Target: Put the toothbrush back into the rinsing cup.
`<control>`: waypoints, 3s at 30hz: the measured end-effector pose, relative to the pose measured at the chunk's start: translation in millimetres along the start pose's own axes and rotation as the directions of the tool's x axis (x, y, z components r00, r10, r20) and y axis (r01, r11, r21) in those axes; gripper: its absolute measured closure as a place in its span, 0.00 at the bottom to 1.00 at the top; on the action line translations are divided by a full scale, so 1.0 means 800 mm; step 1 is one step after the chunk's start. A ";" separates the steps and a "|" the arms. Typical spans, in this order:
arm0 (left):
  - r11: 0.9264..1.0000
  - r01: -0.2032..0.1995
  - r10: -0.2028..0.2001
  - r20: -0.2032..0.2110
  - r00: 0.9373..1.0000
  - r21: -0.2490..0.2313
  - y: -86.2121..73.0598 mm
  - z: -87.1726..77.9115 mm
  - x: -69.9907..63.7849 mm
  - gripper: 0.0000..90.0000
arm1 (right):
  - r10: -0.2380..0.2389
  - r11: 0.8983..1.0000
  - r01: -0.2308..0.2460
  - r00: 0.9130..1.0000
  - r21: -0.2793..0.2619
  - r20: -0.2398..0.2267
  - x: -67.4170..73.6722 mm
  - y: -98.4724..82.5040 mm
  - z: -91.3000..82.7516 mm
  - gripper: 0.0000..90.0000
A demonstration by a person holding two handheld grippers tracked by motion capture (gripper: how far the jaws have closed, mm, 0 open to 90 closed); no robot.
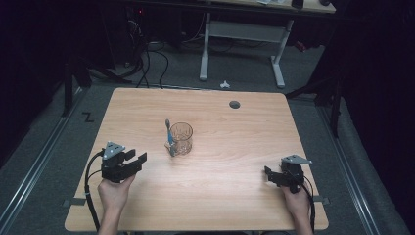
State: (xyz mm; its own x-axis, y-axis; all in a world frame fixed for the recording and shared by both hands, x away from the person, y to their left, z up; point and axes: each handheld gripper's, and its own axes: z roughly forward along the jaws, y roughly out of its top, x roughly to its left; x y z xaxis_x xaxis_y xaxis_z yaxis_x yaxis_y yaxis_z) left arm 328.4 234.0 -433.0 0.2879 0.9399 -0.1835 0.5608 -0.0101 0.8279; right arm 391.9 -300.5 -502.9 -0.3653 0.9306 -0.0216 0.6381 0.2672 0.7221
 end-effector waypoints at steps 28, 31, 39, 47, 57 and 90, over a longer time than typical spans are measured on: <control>0.999 0.028 -0.026 -0.041 0.999 0.043 -0.013 0.007 0.014 0.52 | 0.000 1.000 0.000 1.000 0.000 0.001 0.000 0.000 0.000 0.27; 0.999 0.029 -0.027 -0.048 0.998 0.045 -0.015 0.008 0.016 0.52 | 0.000 1.000 0.000 1.000 0.000 0.001 0.000 0.000 0.000 0.27; 0.998 0.037 -0.033 -0.064 0.997 0.051 -0.021 0.007 0.021 0.52 | 0.000 1.000 0.000 1.000 0.000 0.001 0.000 0.000 0.000 0.27; 0.997 0.043 -0.038 -0.078 0.996 0.061 -0.026 0.010 0.025 0.52 | 0.000 1.000 0.000 1.000 0.000 0.001 0.000 0.000 0.000 0.27; 0.996 0.048 -0.041 -0.092 0.995 0.074 -0.031 0.016 0.029 0.52 | 0.000 1.000 0.000 1.000 -0.001 0.001 0.000 0.000 0.000 0.27; 0.994 0.036 -0.021 -0.142 0.990 0.108 -0.044 0.048 0.028 0.52 | -0.001 1.000 0.001 1.000 -0.001 0.001 0.000 0.000 0.000 0.27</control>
State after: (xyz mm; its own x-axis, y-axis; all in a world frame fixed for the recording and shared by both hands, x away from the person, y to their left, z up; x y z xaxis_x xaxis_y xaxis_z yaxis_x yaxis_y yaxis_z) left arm 345.0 242.6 -487.0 0.1627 0.9790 -0.1232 0.6512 -0.0127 0.7588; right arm 392.0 -300.5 -502.9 -0.3649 0.9308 -0.0229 0.6372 0.2676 0.7228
